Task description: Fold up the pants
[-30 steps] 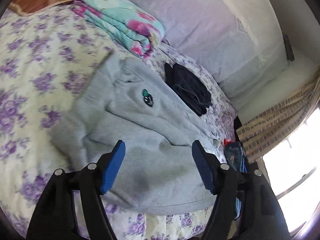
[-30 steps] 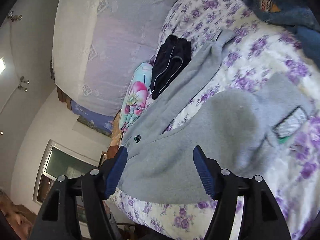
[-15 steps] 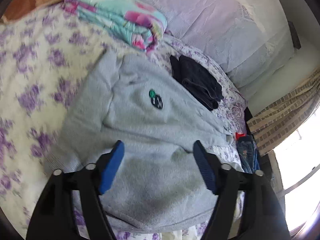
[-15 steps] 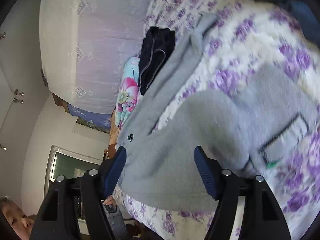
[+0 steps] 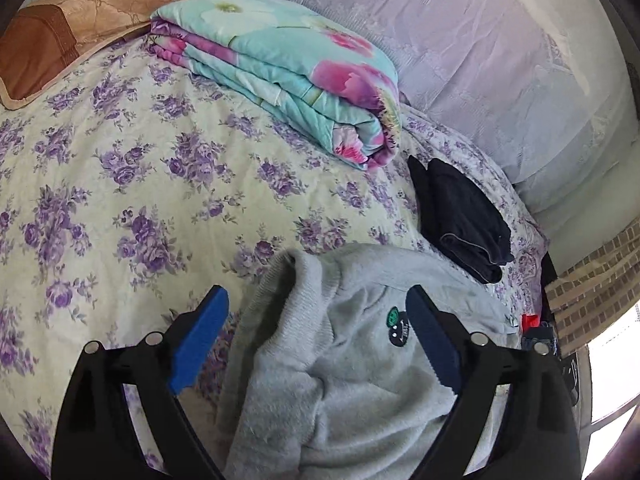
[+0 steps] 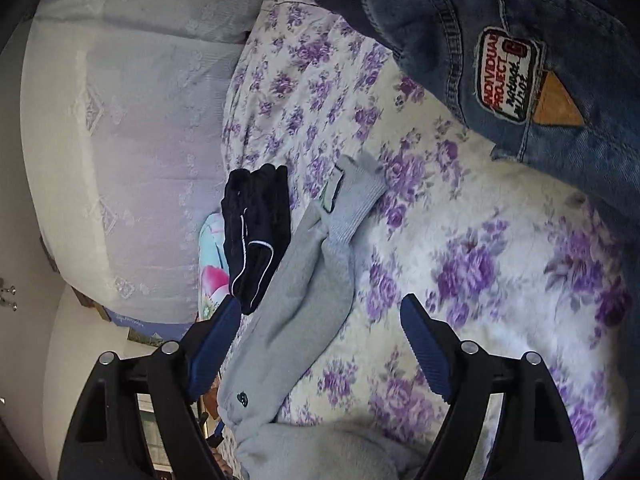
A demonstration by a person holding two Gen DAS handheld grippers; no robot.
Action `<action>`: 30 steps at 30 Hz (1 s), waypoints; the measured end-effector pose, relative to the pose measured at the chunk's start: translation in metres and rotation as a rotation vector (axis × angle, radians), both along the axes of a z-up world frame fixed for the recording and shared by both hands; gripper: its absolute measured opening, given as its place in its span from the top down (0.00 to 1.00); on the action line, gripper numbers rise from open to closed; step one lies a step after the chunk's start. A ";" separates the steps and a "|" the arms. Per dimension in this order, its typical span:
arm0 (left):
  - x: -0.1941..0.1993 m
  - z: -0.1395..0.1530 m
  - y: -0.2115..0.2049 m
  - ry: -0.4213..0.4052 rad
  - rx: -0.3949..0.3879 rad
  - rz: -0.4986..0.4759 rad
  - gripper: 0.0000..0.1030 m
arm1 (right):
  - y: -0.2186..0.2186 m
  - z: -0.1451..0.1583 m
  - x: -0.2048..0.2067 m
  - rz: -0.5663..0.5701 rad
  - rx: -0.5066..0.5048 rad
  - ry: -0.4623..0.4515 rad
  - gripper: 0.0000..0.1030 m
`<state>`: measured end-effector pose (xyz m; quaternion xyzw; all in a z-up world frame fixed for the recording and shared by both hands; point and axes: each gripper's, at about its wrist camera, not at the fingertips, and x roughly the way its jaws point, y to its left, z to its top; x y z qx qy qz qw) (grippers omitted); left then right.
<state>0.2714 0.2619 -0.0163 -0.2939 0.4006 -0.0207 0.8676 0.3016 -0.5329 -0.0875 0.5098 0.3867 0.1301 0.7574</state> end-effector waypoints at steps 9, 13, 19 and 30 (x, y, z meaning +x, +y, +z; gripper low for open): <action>0.045 -0.049 -0.005 0.087 -0.022 -0.112 0.43 | -0.007 -0.012 0.043 -0.009 -0.023 -0.001 0.20; 0.048 -0.068 0.002 0.068 -0.073 -0.100 0.52 | -0.006 -0.002 0.074 0.028 -0.108 -0.036 0.20; 0.046 -0.076 0.012 0.031 -0.173 -0.100 0.52 | -0.015 -0.001 0.118 0.051 -0.219 -0.043 0.20; 0.046 -0.079 0.015 0.020 -0.193 -0.099 0.50 | 0.033 -0.003 0.128 0.136 -0.596 -0.095 0.28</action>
